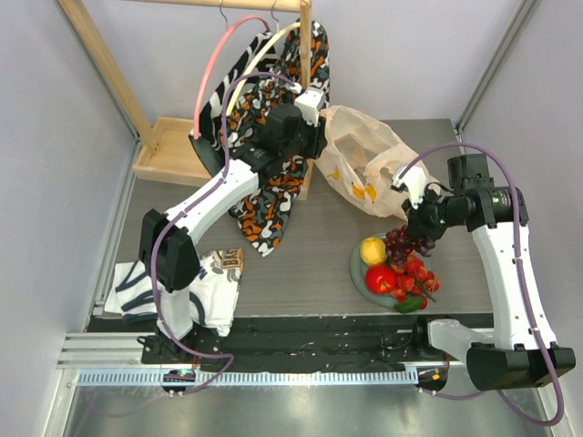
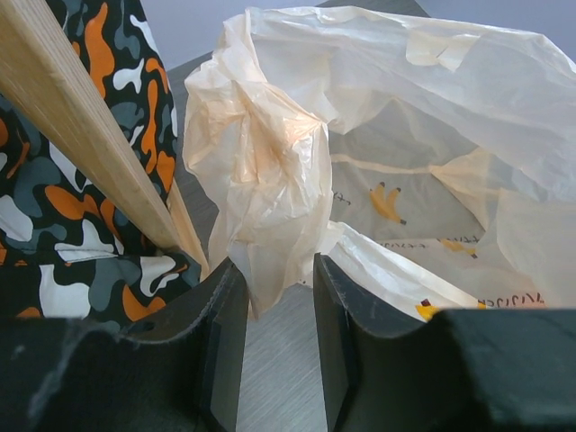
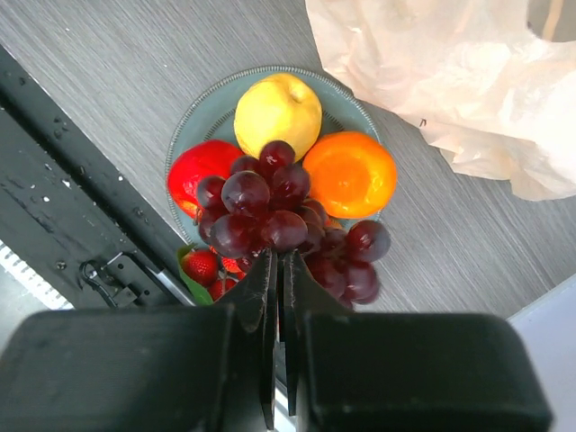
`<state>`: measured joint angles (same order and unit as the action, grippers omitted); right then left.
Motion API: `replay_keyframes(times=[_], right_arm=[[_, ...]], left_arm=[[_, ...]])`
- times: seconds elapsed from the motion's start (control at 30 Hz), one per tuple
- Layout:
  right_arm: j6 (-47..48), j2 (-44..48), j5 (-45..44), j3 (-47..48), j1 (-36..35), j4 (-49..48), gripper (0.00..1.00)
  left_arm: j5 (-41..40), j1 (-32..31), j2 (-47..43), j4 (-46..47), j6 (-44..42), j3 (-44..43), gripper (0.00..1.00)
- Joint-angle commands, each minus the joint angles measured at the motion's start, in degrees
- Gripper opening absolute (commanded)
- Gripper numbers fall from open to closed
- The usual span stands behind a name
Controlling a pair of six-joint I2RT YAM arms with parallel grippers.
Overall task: Take the fake fruits out of the plastic bag
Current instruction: Place the fake fruit on the plate.
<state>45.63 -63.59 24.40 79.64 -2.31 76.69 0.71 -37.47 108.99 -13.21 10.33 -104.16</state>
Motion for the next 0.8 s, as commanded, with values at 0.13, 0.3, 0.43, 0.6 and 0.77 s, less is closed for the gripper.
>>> replay_keyframes(times=[0.13,0.3,0.43,0.6,0.77], right_arm=[[1.74,0.93,-1.37,-5.80,-0.07,-4.70,0.01],[2.36,1.37,-3.65,-9.76,-0.07,-6.55,0.02],[3.06,1.72,-4.54,-12.04,-0.07,-6.99,0.02],[3.33,1.63,-6.56,-13.45,0.02,-8.30,0.03],[3.59,0.23,-8.14,-15.56,-0.07,-8.39,0.11]], left_arm=[[1.66,0.12,-3.79,1.00,1.01,0.80,0.39],[2.19,0.21,-3.70,1.00,1.45,1.06,0.39],[2.45,0.12,-3.26,1.08,1.89,0.89,0.39],[3.16,0.12,-2.55,1.17,2.59,0.62,0.39],[3.59,0.12,-2.38,1.26,2.77,0.71,0.40]])
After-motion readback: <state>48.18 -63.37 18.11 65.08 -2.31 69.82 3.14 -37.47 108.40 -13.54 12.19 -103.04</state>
